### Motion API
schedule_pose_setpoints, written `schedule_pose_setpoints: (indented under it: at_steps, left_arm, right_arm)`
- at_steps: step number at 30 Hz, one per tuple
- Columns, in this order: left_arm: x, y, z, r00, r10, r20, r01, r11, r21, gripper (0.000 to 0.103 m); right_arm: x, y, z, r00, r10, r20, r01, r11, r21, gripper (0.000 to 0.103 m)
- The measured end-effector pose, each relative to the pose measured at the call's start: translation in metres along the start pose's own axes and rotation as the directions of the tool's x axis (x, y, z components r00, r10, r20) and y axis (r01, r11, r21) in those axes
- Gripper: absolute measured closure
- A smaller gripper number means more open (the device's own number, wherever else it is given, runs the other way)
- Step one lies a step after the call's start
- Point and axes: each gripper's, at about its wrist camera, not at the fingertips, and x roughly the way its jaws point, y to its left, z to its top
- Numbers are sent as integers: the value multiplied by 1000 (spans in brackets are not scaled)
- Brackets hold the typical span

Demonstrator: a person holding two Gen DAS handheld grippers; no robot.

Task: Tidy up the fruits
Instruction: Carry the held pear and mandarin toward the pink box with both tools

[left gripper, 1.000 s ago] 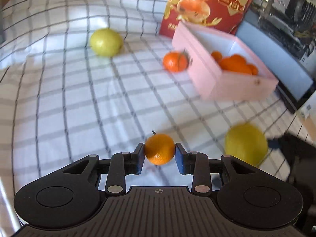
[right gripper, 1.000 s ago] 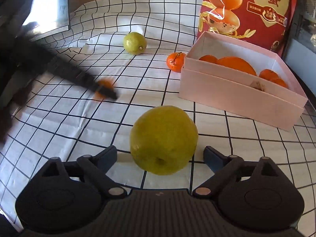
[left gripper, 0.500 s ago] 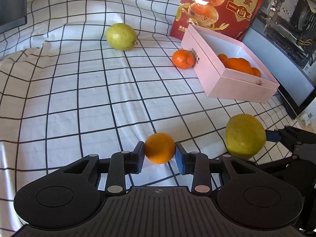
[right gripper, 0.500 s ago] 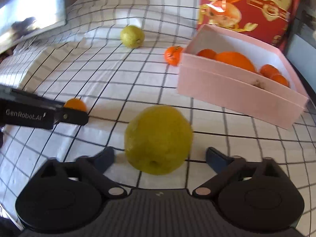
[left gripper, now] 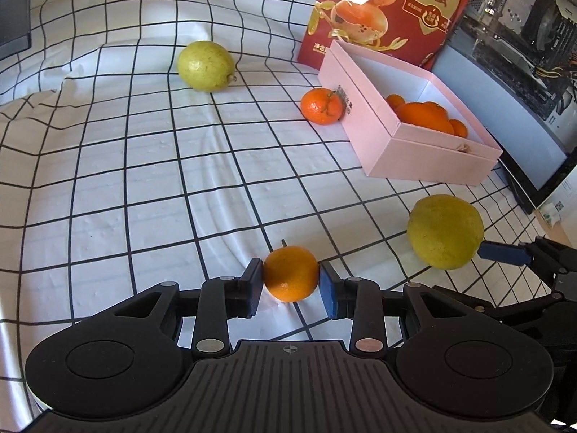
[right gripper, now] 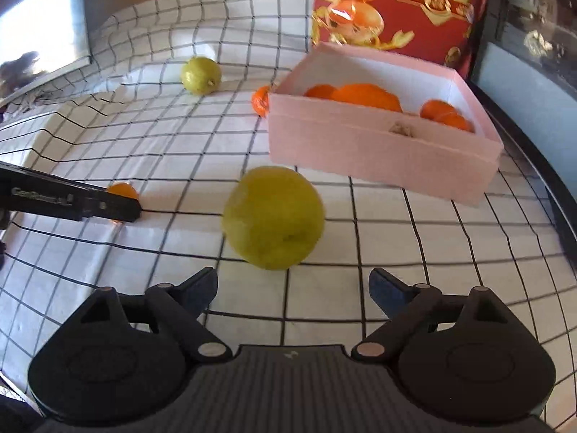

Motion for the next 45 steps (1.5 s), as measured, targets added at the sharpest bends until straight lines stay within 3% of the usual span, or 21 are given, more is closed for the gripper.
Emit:
schedule_pose_setpoints:
  at_steps: [10, 17, 32, 41, 45]
  left_arm:
    - [-6, 3, -5, 1000, -8, -2, 8, 1000, -30, 65]
    - [-10, 4, -9, 1000, -9, -5, 9, 999, -47, 65]
    - [-11, -4, -10, 1000, 8, -24, -9, 1000, -17, 65]
    - [-6, -17, -7, 997, 62, -34, -61, 997, 39, 65]
    - [-6, -16, -6, 998, 58, -33, -57, 998, 35, 65]
  right_arm:
    - [19, 20, 27, 998, -10, 59, 14, 998, -66, 20]
    - [25, 29, 37, 998, -1, 65, 9, 993, -122, 43]
    - [-11, 10, 17, 998, 42, 55, -39, 998, -49, 45]
    - [-14, 20, 9, 996, 15, 85, -6, 994, -109, 45]
    - [-6, 25, 8, 998, 23, 60, -16, 994, -111, 43]
